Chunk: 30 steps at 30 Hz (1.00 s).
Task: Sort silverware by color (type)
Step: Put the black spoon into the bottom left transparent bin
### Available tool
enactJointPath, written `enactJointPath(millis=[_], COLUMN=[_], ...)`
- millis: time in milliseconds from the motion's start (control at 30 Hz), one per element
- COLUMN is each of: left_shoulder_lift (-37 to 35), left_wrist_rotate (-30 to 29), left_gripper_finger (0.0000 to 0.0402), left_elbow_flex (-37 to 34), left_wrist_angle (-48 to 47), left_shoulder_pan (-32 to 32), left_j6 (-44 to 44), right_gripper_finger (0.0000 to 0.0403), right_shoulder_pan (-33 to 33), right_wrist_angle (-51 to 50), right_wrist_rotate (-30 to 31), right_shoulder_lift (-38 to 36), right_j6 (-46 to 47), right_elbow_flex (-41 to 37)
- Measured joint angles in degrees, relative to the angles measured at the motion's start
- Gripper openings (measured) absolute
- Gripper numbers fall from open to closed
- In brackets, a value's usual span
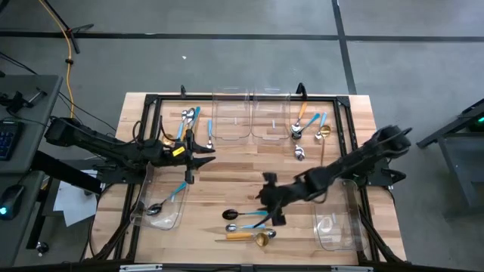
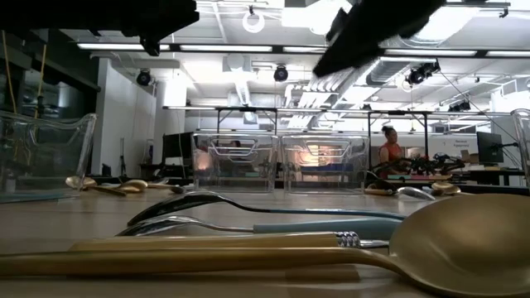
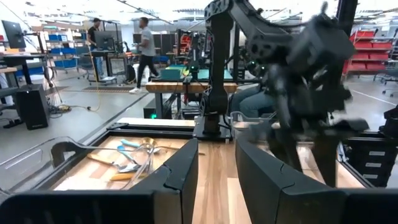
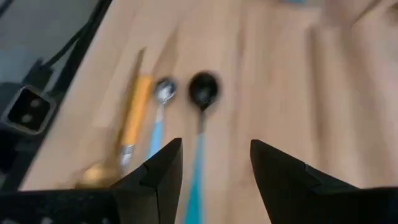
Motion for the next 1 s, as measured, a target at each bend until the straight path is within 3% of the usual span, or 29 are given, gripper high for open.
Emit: enactJointPath(millis=[400, 1000], left_shoulder_lift=[0.0, 0.0], left_wrist_rotate=[-0.02, -3.33], left_gripper_finger=[0.0099, 0.0099], left_elbow_flex=[0.0, 0.02], left_wrist_angle=[-0.04, 0.39], left_shoulder_pan=[-0.02, -0.02], left_j6=[1.48, 4.07], right_gripper_finger=[0.0174, 0.0158], right_shoulder_pan=[-0.02, -0.01], right_wrist_angle=[6.74, 4.67], right_wrist_rotate=[-2.99, -0.21], right_shoulder_lift=[16.48, 18.7], right_j6=[3.49, 2.91], right_elbow_flex=[2.94, 2.63])
